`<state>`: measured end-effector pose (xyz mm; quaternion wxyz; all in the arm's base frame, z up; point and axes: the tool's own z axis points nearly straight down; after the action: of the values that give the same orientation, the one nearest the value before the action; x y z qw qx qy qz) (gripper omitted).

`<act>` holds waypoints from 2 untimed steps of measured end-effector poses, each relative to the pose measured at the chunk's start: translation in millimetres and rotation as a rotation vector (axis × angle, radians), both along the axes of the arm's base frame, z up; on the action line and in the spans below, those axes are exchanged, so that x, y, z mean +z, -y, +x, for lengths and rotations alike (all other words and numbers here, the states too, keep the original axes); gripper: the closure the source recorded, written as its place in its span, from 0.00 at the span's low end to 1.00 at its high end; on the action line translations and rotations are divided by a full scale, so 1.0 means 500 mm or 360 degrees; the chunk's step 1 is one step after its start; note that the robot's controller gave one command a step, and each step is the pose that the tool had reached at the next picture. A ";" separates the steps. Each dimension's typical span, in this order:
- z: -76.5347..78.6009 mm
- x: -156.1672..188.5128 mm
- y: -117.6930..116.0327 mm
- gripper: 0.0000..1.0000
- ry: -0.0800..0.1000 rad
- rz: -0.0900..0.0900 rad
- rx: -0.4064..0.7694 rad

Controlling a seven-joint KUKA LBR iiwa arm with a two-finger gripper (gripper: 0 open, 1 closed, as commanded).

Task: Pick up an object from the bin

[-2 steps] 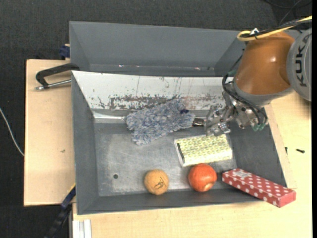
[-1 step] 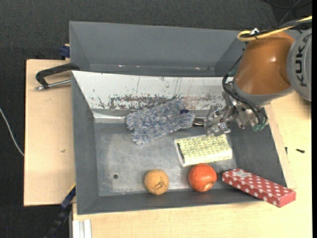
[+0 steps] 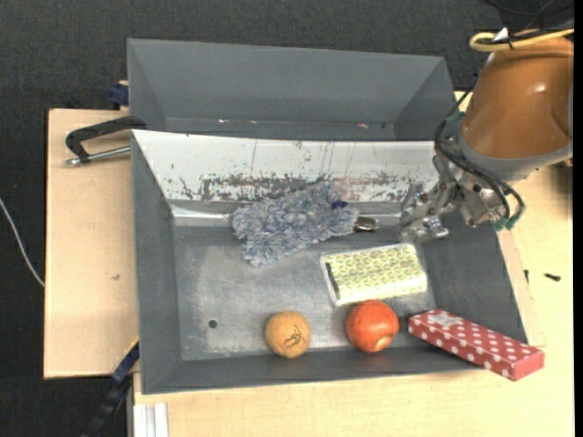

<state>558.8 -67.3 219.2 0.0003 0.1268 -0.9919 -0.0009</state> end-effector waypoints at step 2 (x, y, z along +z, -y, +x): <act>0.089 -0.157 -0.079 0.00 0.0007 -0.0001 -0.0252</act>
Offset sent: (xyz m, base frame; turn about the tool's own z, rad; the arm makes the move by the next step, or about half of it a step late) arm 0.0000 0.0000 0.0000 0.0000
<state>603.1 -27.5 140.8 -0.0020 0.0479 -0.9989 -0.0004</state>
